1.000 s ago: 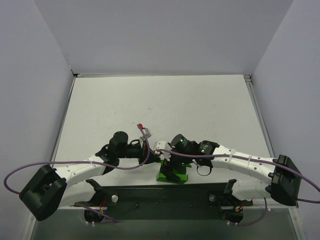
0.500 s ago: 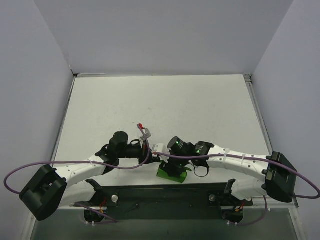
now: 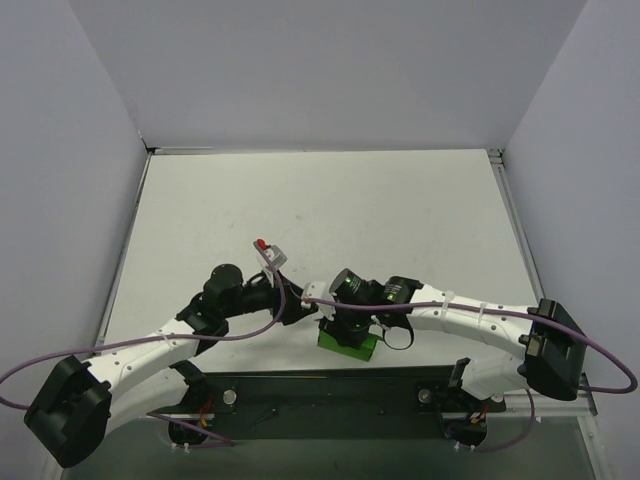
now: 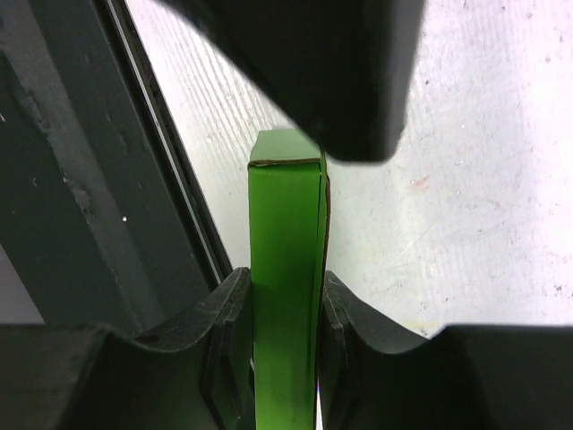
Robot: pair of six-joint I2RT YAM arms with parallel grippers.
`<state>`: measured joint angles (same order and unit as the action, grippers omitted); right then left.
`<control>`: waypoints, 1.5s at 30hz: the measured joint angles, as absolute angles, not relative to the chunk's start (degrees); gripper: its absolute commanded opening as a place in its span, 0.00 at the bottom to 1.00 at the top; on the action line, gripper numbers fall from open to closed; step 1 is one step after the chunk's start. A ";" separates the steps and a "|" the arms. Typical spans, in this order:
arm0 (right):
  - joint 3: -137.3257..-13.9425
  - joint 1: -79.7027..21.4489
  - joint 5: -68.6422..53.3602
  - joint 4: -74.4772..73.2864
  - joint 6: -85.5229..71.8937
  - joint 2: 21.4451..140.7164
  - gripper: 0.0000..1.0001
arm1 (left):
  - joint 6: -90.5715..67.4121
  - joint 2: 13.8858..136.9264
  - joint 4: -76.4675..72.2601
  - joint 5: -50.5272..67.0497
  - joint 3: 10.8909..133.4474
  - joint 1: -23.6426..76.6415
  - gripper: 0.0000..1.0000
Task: Fold the paper box
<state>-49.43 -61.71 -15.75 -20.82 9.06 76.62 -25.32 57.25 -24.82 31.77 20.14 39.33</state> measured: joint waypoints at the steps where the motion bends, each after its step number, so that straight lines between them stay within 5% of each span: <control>1: -49.52 -61.71 -15.73 -21.30 9.04 76.62 0.01 | -25.21 56.16 -24.03 30.92 20.14 39.18 0.66; 16: -50.52 -60.07 -17.69 -25.28 8.16 73.56 0.04 | -23.14 53.60 -14.85 29.89 22.06 41.93 0.69; 45: -51.09 -58.52 -22.04 -25.74 8.14 71.35 0.05 | -23.64 59.61 -21.52 25.19 23.73 49.12 0.41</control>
